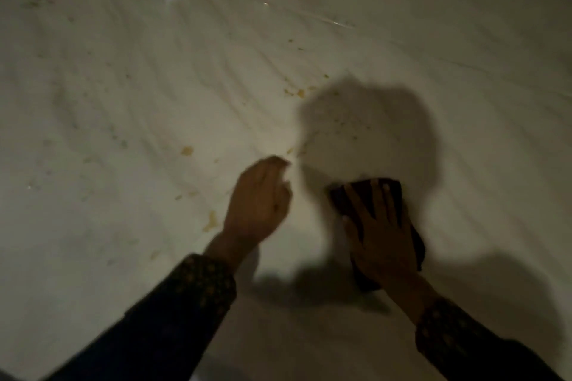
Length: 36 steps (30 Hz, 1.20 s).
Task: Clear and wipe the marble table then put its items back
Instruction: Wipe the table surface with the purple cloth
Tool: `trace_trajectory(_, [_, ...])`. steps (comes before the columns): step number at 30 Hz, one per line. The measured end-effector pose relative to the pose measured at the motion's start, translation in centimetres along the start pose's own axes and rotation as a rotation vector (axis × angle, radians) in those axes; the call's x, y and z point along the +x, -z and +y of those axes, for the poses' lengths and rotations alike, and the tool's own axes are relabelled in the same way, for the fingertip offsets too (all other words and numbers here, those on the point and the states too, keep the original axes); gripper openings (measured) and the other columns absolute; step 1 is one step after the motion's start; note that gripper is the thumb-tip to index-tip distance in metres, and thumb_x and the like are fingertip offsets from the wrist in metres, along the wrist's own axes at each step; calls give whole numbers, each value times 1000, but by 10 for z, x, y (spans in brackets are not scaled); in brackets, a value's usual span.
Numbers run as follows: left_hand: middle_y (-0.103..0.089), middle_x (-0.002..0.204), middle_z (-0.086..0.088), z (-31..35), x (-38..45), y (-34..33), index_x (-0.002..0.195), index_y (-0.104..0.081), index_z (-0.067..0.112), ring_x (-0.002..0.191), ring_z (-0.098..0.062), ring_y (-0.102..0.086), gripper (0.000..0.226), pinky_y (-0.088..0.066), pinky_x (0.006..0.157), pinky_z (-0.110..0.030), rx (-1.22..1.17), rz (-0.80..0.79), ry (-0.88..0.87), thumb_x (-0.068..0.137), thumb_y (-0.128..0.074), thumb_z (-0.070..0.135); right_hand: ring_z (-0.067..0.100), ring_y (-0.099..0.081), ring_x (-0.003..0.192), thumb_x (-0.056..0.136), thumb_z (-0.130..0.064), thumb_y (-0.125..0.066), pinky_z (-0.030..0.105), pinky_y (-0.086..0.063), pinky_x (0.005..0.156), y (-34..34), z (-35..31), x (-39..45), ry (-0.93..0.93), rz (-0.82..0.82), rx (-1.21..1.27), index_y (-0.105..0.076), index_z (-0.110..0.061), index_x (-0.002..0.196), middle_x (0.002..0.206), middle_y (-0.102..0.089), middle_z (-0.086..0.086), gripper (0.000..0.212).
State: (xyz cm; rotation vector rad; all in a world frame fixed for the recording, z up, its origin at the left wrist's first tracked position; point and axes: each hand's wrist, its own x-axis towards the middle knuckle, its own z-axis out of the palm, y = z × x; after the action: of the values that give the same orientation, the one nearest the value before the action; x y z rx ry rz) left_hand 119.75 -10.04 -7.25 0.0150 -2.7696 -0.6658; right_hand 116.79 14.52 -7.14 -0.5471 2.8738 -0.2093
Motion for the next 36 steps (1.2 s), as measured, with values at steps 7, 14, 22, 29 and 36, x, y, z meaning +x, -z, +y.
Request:
trace_trajectory(7, [-45,142,-27,-89,113,41,136,-47,-4,130,-42,-45,72,-36,107,-49,209,-166,220,85,-33,46,30,2,149,99,-57,-13,56,2,118,26,16,140,-181,54,12,-3,-39,153,163,0,10,58])
trace_trajectory(14, [-50,133,-22,-115,151,15,125,-50,2,118,-40,-49,54,-37,99,-49,365,-184,283,93,-32,42,21,2,149,96,-59,-10,46,2,120,19,27,60,-182,28,25,-2,-45,151,162,-9,6,57])
trace_trajectory(22, [-32,149,-19,-132,162,-2,138,-37,4,135,-38,-29,62,-16,108,-45,352,-169,312,91,-31,43,30,-2,149,98,-56,-18,58,-2,117,45,62,203,-401,119,26,-9,-36,153,162,-6,13,59])
trace_trajectory(29, [-28,152,-16,-123,168,10,144,-33,8,141,-35,-25,75,-16,114,-52,323,-290,372,86,-16,53,29,1,149,94,-58,-14,54,-1,117,15,-36,165,57,-3,-29,-11,-42,152,162,-4,9,60])
trace_trajectory(36, [19,161,-3,-158,192,36,153,7,27,148,-25,16,99,8,115,-54,330,-519,433,81,-33,81,32,-23,145,96,-57,-11,55,-20,114,40,32,226,0,116,-136,-29,-31,151,158,-25,10,63])
